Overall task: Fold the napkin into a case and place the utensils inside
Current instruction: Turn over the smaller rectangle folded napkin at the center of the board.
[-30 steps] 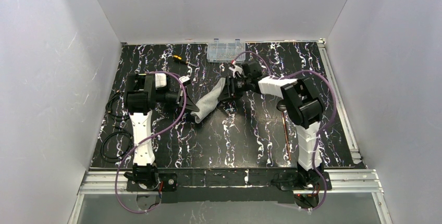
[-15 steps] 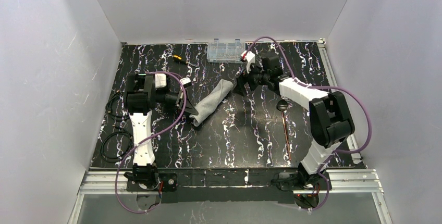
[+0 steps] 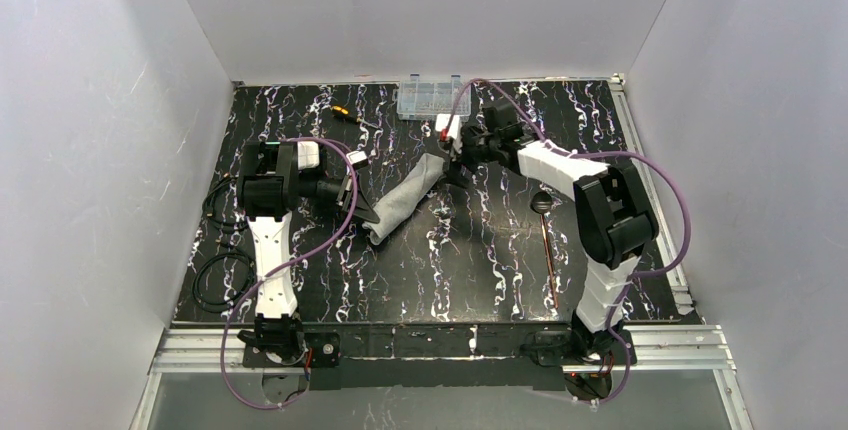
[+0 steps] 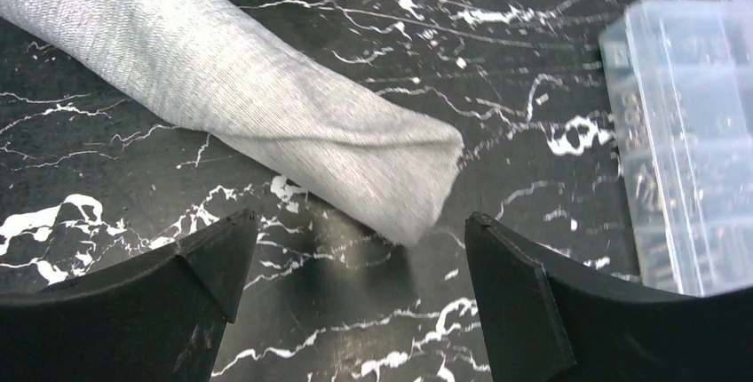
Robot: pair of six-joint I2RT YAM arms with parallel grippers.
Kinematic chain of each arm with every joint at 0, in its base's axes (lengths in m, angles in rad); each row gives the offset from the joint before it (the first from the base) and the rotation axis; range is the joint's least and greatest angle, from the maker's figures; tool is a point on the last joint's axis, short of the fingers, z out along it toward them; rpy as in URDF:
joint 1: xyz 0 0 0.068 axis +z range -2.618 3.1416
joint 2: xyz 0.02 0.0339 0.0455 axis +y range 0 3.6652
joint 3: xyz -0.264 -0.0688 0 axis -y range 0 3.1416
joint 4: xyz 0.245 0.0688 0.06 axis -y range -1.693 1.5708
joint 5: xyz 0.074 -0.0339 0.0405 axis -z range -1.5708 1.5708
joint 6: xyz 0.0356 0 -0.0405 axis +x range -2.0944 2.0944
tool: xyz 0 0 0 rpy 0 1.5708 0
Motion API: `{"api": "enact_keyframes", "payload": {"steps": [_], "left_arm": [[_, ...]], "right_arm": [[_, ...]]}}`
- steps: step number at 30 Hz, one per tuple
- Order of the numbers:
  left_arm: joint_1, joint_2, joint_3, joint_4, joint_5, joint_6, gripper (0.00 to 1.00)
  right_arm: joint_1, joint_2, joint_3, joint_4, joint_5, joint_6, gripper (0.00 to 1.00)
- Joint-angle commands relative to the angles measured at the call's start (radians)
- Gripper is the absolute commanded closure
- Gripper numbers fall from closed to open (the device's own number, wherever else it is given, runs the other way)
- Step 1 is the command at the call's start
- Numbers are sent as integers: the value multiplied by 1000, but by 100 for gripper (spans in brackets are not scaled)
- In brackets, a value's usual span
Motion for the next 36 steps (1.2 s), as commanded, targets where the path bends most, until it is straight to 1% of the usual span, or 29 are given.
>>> {"api": "enact_keyframes", "payload": {"steps": [1,3,7,11,13,16,19,21,23,24,25,26,27,28,31,33,34,36], "left_arm": [[1,12,-33,-185,-17,14,100],[2,9,-32,-185,-19,14,100],[1,9,-27,-185,-22,12,100],[2,-1,-26,-185,-29,14,100],[2,-8,-29,-185,-36,18,100],[2,-19,-34,-185,-48,23,100],[0,-32,-37,-185,-58,27,100],[1,-42,-41,-185,-62,28,100],[2,-51,-39,-185,-64,26,100],[1,-57,-38,-185,-66,24,100],[1,-63,-39,-185,-66,22,100],[2,-71,-39,-186,-66,21,100],[1,-79,-40,-185,-67,19,100],[2,-90,-41,-185,-68,17,100],[1,-137,-43,-185,-73,4,100],[-1,-175,-45,-185,-78,-12,100],[-3,-198,-47,-184,-84,-17,100],[-10,-247,-51,-185,-106,-24,100]], "right_arm": [[96,41,89,-169,81,-278,6],[118,44,94,-182,125,-322,7],[137,60,151,-236,142,-366,7],[179,138,232,-377,232,-471,9],[193,176,250,-377,266,-486,11],[209,222,302,-409,294,-510,15],[223,269,366,-487,326,-542,22],[228,278,378,-504,333,-544,26],[229,280,377,-510,331,-538,34],[229,282,378,-515,332,-536,41],[231,283,381,-523,332,-527,54],[231,281,382,-524,334,-512,78],[231,274,379,-518,335,-491,93],[231,260,368,-512,332,-476,99],[237,191,311,-475,327,-409,99],[238,130,296,-505,303,-349,99],[238,111,307,-567,283,-327,99],[244,85,368,-745,223,-281,99]]}}
